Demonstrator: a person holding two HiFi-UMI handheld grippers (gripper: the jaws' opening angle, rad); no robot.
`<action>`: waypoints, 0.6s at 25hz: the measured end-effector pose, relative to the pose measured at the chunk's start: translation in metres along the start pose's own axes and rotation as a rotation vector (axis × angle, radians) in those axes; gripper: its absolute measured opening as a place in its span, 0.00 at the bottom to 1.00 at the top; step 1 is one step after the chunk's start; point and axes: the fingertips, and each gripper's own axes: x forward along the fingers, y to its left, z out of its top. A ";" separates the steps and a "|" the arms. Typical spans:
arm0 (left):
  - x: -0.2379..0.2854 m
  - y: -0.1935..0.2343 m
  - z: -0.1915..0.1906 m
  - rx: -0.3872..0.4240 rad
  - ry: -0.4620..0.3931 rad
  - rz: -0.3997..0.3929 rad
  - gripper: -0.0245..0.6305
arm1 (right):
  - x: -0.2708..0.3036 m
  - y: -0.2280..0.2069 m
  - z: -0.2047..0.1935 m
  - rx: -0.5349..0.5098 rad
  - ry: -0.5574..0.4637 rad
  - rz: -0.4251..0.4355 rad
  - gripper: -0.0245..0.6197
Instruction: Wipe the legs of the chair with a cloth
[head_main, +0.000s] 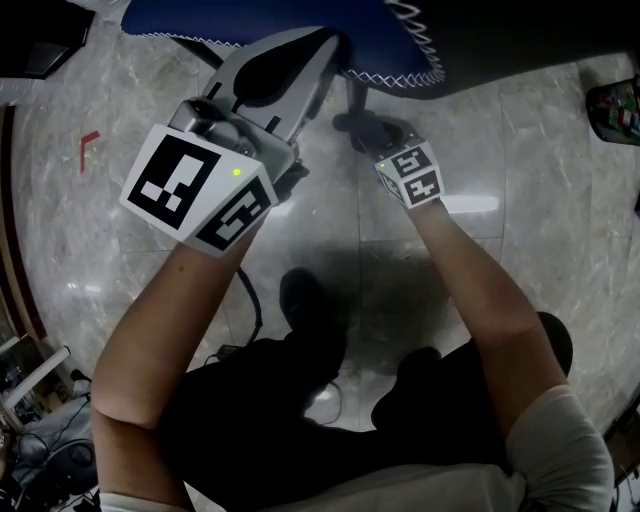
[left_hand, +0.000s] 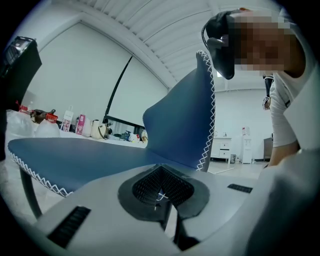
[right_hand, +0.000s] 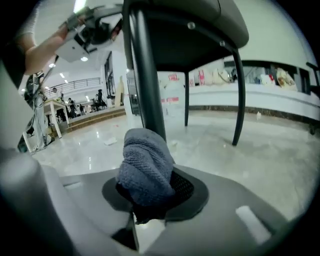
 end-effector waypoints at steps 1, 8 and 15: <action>-0.001 0.000 0.000 0.001 0.001 0.000 0.05 | 0.007 -0.002 -0.017 0.039 0.063 0.004 0.19; 0.000 0.001 -0.002 0.021 -0.004 0.005 0.05 | 0.005 0.000 0.004 0.030 0.083 -0.004 0.19; 0.002 0.005 0.001 0.037 -0.007 0.026 0.05 | -0.042 0.011 0.089 0.000 -0.087 -0.032 0.20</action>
